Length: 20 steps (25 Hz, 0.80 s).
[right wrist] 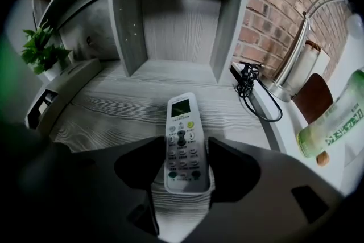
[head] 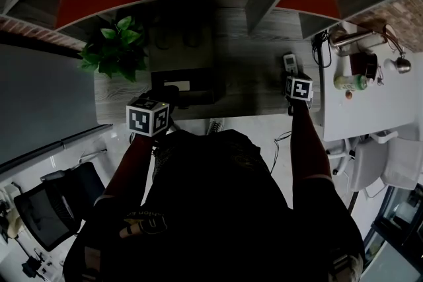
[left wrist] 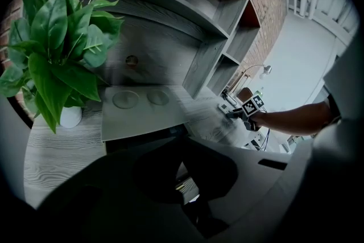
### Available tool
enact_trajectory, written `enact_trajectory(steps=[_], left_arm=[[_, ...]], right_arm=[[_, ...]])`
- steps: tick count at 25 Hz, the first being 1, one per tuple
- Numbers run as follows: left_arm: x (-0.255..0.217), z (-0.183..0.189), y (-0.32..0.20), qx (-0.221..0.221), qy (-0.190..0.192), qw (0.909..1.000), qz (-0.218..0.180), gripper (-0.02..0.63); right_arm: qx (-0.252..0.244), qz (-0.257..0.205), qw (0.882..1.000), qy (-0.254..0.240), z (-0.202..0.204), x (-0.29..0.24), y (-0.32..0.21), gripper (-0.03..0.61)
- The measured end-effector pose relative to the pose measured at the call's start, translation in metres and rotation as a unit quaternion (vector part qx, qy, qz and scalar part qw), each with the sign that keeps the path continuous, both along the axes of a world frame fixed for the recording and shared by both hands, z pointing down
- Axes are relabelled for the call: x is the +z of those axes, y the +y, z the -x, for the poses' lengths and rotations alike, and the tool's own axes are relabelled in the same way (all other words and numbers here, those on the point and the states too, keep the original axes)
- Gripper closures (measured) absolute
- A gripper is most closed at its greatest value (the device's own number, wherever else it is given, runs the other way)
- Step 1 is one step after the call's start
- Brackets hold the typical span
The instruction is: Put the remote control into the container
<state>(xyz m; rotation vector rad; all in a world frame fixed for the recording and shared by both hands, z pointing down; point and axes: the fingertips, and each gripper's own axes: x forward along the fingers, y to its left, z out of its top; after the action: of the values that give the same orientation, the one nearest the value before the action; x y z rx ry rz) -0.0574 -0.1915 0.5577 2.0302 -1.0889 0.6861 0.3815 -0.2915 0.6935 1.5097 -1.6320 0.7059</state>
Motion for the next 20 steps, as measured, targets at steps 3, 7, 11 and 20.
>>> enact_trajectory(steps=[3,7,11,20], left_arm=[[0.000,0.005,0.002,-0.002,0.000,1.0000,0.000,0.607],[0.000,0.011,0.006,-0.009,0.001,1.0000,0.000,0.607],[-0.001,0.015,0.009,-0.013,0.001,0.9999,-0.002,0.607],[-0.005,0.026,0.012,-0.021,0.001,0.9997,-0.009,0.607]], right_arm=[[-0.007,-0.006,1.000,0.003,0.001,-0.002,0.002,0.353],[-0.003,-0.013,1.000,-0.018,0.004,0.000,0.002,0.353],[0.001,-0.012,1.000,-0.017,0.006,-0.004,0.003,0.350],[0.027,0.018,0.999,-0.026,0.001,0.003,0.007,0.351]])
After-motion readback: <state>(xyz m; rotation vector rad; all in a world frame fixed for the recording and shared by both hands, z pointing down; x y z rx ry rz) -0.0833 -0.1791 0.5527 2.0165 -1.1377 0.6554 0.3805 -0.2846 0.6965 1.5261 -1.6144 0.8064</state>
